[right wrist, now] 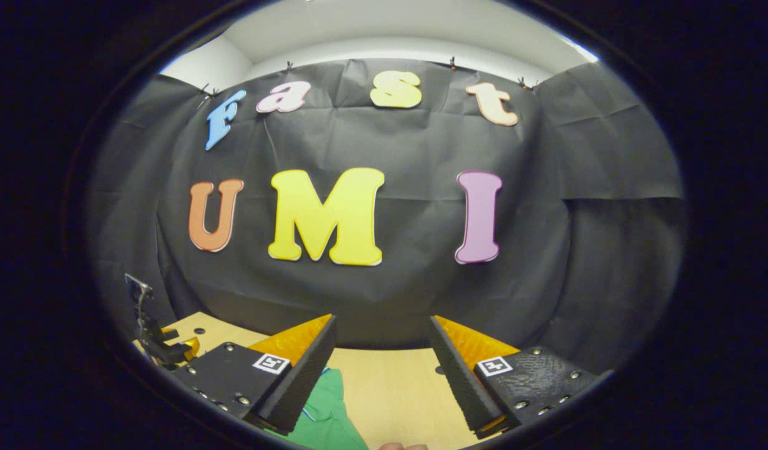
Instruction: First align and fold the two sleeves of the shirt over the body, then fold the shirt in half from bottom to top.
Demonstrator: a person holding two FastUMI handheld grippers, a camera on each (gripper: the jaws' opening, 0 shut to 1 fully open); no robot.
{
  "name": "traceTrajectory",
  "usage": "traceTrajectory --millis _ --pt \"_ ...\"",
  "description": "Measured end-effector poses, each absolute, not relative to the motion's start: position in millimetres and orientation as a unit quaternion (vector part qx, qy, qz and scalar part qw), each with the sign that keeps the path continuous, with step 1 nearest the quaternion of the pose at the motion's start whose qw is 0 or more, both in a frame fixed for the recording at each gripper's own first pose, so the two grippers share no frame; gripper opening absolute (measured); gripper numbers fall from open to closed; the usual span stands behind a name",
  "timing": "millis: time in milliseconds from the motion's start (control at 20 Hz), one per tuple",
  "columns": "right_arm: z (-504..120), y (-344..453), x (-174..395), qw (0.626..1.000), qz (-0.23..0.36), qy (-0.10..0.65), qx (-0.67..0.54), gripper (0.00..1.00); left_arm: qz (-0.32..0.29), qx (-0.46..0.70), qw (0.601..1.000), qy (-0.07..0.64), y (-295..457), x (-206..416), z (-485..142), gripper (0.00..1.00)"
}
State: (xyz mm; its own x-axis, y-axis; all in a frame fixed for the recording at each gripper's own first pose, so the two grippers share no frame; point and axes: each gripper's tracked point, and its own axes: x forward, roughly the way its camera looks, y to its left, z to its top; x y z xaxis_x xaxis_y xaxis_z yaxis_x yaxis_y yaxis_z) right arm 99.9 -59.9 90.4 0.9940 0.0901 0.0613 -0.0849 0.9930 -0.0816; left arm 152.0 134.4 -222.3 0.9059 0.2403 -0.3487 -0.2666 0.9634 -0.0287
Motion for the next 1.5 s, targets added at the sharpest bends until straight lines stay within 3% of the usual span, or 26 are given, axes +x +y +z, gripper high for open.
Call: traceTrajectory --millis 750,1000,1250,1400,1500 --pt "135 -71 41 0.995 0.050 -0.064 -0.054 0.93 0.172 -0.094 0.937 0.288 162 188 -342 0.97" --pt "120 -75 42 0.997 0.050 -0.036 -0.047 0.93 0.175 -0.074 0.920 0.344 164 191 -360 0.98" --pt "124 -75 39 0.996 0.051 -0.041 -0.053 0.93 0.163 -0.073 0.921 0.346 168 198 -360 0.94" --pt "121 -78 38 0.997 0.047 -0.034 -0.050 0.94 0.160 -0.083 0.920 0.347 162 196 -358 0.05" --pt "123 -78 38 0.997 0.047 -0.036 -0.052 0.93 0.162 -0.083 0.920 0.348 164 196 -359 0.03"
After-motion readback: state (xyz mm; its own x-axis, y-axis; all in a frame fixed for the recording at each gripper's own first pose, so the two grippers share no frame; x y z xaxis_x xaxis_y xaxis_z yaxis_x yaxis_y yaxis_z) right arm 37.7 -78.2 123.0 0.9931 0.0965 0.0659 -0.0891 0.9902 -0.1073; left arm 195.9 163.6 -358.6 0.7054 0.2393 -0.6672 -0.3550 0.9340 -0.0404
